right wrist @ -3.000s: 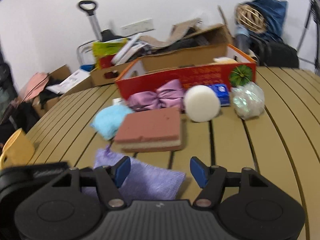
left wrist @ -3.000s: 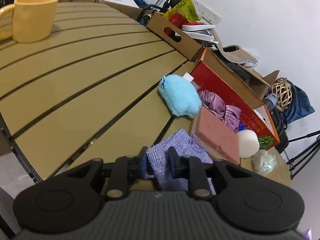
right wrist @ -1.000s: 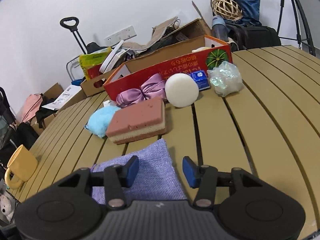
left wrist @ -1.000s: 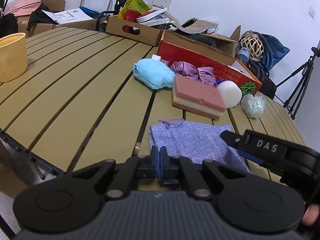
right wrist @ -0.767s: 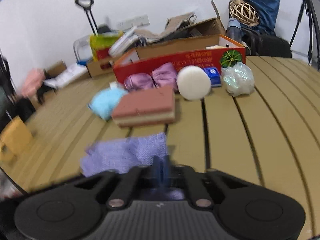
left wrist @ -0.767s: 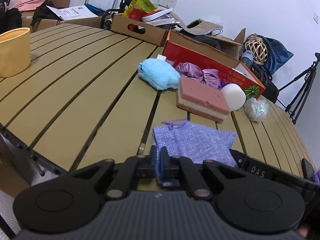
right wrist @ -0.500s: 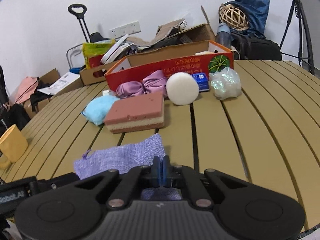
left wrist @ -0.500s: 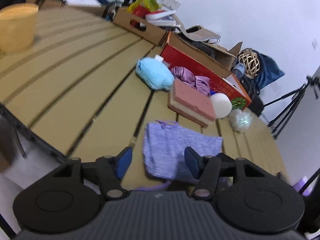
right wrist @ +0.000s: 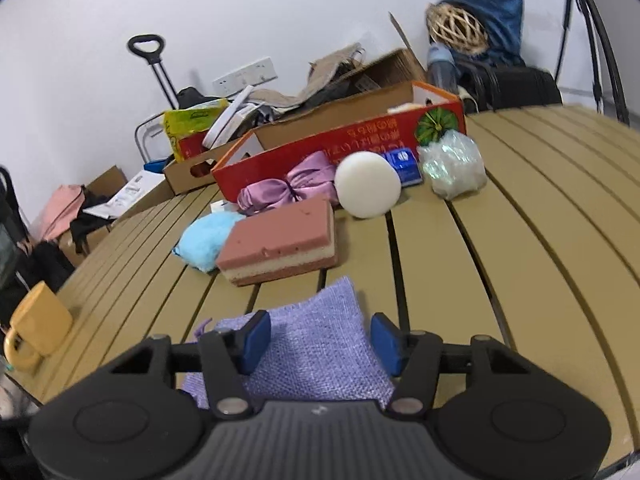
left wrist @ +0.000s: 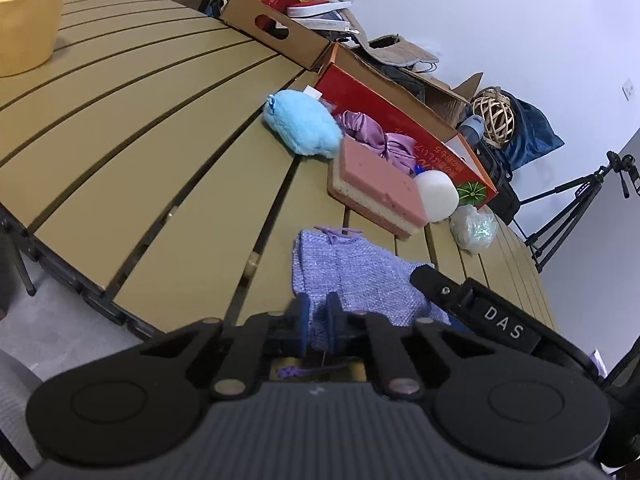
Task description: Organize soft objects
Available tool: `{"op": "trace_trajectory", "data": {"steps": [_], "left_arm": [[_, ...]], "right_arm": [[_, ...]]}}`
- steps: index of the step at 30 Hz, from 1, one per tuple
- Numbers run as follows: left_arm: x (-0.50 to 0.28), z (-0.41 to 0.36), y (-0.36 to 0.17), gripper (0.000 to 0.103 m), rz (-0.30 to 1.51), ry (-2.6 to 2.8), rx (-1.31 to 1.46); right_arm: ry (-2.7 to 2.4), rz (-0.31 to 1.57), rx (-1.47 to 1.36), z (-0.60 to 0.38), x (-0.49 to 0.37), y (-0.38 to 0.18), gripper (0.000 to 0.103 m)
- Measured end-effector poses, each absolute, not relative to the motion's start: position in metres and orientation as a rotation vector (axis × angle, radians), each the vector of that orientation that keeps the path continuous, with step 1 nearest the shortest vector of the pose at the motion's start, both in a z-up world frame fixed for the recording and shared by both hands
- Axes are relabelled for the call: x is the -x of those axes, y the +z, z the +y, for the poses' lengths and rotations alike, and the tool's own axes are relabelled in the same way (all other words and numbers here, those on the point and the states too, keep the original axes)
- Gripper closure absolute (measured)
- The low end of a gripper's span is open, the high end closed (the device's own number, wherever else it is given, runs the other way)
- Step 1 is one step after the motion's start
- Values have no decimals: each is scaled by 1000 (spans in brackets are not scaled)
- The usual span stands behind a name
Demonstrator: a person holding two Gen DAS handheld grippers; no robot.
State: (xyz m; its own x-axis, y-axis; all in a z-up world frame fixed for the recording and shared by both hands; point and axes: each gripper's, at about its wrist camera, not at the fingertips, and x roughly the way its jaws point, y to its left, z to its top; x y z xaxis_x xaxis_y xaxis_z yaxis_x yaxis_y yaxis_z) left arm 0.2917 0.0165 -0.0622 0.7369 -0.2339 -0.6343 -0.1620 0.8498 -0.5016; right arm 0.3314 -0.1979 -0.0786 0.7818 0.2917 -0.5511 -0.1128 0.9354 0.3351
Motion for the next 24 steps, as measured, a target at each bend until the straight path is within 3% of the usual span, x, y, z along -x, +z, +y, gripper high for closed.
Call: {"op": "trace_trajectory", "data": {"steps": [4, 8, 11, 17, 24], "left_arm": [[-292, 17, -60, 98, 744, -42, 568], [-291, 14, -56, 99, 729, -48, 559], [-292, 10, -43, 99, 679, -82, 543], [-316, 5, -12, 99, 606, -143, 526], [-420, -5, 40, 99, 538, -219, 508]], "right_arm": [[262, 667, -355, -204, -331, -78, 65], [309, 686, -392, -205, -327, -74, 91], [299, 673, -390, -202, -324, -67, 99], [294, 589, -445, -212, -333, -35, 99], [284, 539, -474, -227, -423, 7, 99]]}}
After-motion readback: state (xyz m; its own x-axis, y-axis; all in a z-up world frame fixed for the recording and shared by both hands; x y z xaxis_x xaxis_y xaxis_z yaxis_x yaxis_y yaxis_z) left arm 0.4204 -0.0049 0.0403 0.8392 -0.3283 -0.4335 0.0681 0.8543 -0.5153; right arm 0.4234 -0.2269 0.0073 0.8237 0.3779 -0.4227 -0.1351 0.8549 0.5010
